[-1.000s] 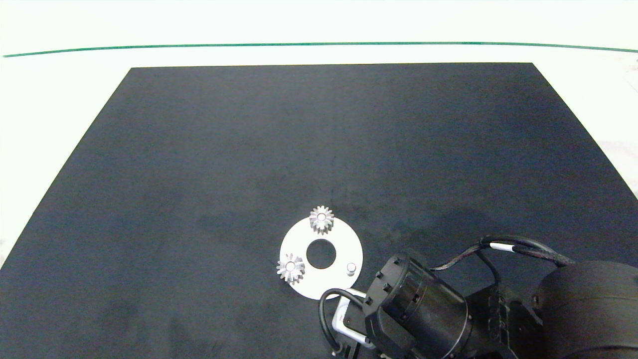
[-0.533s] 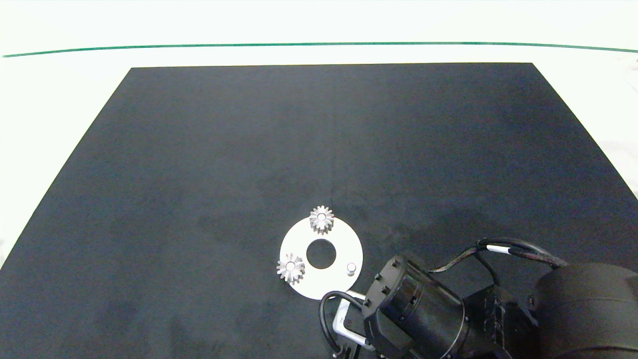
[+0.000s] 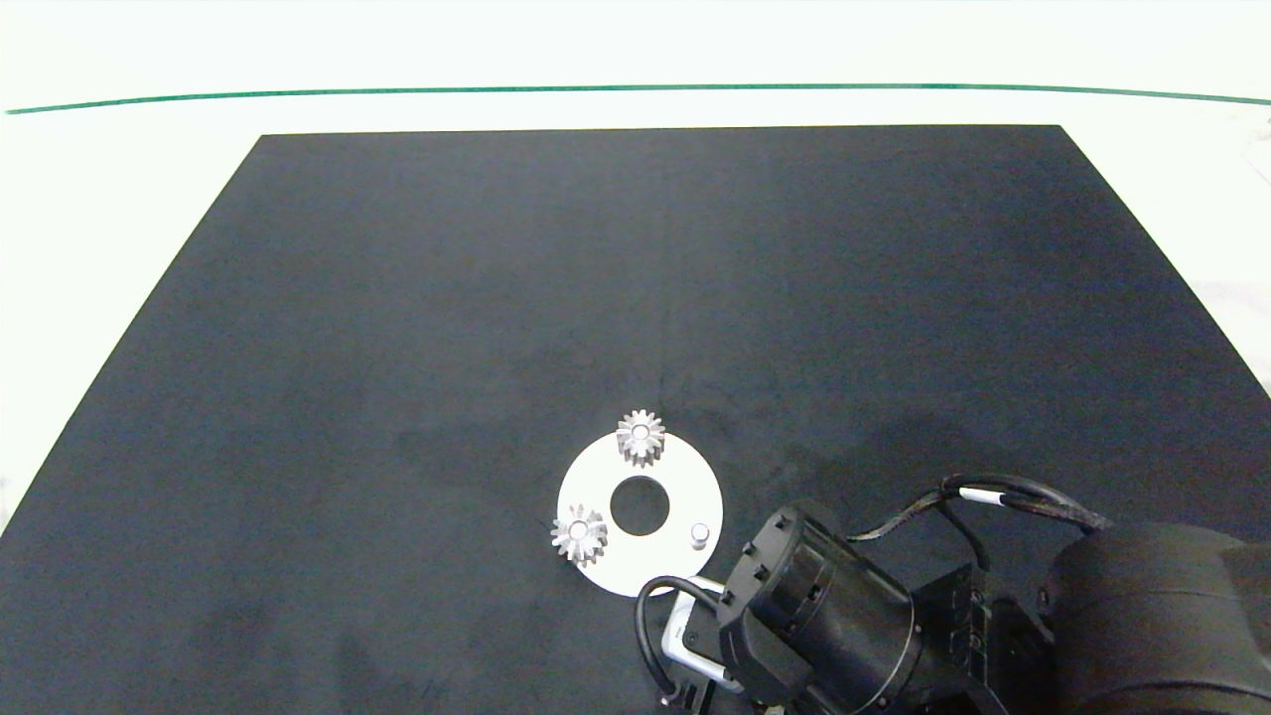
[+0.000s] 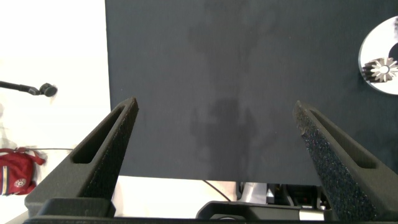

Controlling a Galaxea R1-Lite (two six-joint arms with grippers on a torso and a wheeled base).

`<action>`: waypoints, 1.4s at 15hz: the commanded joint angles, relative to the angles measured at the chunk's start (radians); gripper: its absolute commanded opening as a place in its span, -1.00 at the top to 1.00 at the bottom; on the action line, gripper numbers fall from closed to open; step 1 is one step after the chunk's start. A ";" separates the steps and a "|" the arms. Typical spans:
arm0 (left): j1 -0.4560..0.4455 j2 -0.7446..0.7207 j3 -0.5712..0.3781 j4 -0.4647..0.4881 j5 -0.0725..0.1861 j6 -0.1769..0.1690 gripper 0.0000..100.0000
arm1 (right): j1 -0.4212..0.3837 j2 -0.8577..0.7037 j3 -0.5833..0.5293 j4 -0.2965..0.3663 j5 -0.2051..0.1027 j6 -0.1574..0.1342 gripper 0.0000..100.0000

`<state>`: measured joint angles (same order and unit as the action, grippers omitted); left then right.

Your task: Remove an incorrectly installed larger gear and replace it with the correct smaller gear

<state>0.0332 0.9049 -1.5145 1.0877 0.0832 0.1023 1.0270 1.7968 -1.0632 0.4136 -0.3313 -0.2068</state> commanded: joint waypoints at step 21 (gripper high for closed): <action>0.001 0.003 0.007 0.005 0.001 0.002 -1.00 | -0.022 -0.080 -0.254 0.056 -0.028 -0.048 0.62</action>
<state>0.0332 0.9062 -1.5081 1.0872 0.0836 0.1034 1.0149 1.6987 -1.2777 0.4570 -0.3572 -0.2485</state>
